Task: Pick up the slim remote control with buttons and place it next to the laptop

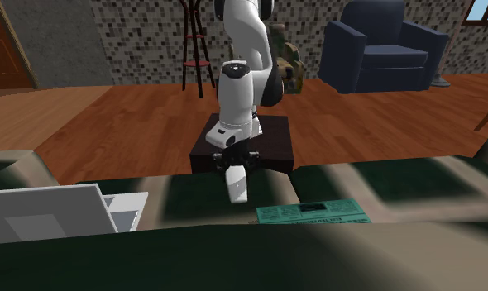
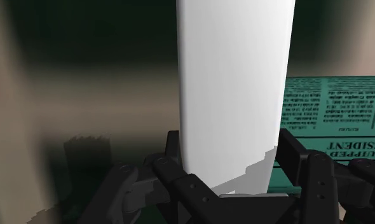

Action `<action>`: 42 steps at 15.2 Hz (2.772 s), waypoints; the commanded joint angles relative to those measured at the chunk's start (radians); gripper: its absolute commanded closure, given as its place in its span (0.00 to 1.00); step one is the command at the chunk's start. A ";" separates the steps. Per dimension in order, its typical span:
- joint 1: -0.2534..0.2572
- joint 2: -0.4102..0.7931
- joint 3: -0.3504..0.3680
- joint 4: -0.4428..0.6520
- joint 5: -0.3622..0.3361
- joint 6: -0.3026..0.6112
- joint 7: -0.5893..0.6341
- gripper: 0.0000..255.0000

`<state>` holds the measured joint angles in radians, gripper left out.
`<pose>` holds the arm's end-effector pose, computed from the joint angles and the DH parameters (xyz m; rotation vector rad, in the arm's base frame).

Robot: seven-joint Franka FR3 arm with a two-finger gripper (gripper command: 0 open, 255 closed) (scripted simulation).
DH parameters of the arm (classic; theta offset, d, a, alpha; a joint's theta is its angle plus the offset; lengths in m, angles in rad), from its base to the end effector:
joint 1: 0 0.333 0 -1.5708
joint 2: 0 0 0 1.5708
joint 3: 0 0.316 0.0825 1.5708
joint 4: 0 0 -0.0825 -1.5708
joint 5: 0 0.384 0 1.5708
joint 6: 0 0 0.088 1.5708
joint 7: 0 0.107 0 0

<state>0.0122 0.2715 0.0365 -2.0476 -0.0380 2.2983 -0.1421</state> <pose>0.5869 0.0273 0.3058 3.1060 0.3354 -0.0333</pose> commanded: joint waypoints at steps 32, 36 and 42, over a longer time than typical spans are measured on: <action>-0.001 -0.177 0.004 0.228 0.014 -0.405 -0.013 1.00; 0.000 -0.183 0.004 0.265 0.015 -0.448 -0.014 1.00; -0.075 -0.187 -0.059 0.263 0.018 -0.448 -0.152 1.00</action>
<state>-0.0507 0.0897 -0.0124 -1.7775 -0.0205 1.8486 -0.2712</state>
